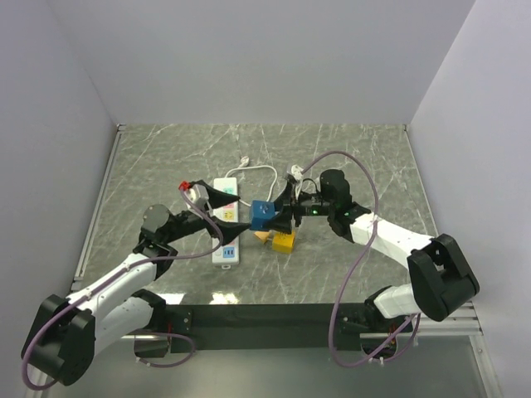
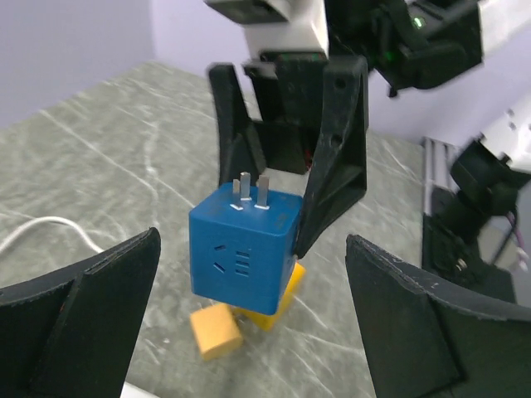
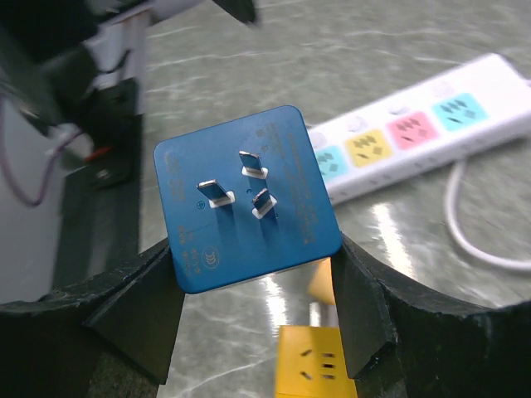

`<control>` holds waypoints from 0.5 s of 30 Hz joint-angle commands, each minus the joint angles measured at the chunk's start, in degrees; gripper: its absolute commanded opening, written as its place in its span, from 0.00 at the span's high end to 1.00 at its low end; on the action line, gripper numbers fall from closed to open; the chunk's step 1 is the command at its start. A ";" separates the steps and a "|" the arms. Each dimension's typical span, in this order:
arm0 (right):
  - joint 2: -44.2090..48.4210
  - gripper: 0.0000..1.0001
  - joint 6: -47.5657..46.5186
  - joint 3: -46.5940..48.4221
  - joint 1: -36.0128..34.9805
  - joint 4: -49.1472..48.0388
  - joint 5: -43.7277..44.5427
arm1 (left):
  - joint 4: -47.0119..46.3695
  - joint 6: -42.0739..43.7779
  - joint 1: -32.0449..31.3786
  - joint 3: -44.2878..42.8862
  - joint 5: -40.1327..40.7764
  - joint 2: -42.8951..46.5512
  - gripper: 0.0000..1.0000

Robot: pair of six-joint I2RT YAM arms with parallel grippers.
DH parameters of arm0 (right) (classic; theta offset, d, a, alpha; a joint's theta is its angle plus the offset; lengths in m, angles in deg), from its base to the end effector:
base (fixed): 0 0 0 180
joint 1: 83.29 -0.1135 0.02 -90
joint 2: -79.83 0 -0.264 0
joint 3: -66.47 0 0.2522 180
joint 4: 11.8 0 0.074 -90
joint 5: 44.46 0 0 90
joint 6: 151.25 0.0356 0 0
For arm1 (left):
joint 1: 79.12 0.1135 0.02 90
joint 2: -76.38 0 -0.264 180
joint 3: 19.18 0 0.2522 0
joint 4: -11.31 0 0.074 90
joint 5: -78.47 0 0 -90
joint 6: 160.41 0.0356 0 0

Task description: Insert the plug

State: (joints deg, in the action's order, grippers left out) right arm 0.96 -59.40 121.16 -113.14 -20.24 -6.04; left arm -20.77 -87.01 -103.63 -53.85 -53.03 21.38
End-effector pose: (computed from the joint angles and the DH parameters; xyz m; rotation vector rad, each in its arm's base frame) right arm 0.2391 0.1693 0.2432 -1.0700 1.5807 1.2040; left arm 0.1755 -0.1059 0.2626 0.7298 1.3203 -1.0754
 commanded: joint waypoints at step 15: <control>2.85 1.00 -2.64 0.82 -2.15 -1.36 -14.43 | 10.69 7.99 -7.48 -7.74 -1.66 -4.93 0.01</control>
State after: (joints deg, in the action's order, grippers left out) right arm 2.36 -61.15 120.94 -114.71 -19.67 -18.03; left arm -11.64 -81.33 -110.16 -58.73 -54.58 17.40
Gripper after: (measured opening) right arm 0.709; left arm 0.995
